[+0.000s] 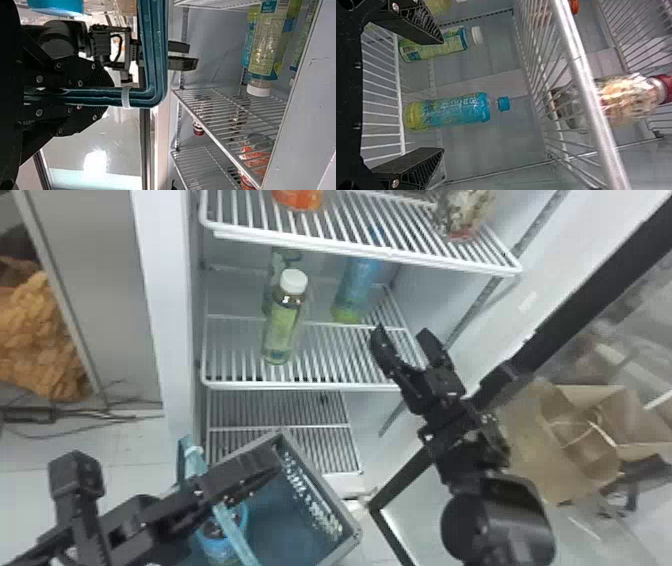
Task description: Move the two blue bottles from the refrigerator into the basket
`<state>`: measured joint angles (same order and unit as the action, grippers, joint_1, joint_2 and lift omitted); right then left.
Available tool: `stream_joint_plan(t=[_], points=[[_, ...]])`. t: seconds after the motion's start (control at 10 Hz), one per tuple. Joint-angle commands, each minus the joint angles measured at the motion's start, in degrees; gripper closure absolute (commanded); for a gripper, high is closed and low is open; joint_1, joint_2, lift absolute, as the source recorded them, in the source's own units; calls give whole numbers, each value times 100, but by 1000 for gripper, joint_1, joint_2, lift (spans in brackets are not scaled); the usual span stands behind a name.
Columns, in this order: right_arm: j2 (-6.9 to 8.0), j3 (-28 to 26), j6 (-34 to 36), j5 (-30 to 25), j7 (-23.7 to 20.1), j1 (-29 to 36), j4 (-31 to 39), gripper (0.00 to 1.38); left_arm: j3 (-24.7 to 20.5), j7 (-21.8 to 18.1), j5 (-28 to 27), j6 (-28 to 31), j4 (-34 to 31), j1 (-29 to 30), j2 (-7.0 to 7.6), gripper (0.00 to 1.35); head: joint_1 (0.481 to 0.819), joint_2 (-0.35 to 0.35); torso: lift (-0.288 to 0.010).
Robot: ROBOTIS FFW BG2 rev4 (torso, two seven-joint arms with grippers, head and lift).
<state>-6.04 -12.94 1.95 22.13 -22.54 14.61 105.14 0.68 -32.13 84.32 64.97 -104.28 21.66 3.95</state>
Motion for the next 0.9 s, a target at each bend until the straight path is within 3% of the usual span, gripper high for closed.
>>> stream_joint_plan(t=[0.0,0.8], points=[[-11,151,-69,-31,66,-322,-382,98,0,5,0,0,1,-1,0,1197,695,-350,-216],[-73,585,-153,-283,523,-1883,-2140,96,46,22,-11,28,1,-43,0,1197,695,-350,-216]])
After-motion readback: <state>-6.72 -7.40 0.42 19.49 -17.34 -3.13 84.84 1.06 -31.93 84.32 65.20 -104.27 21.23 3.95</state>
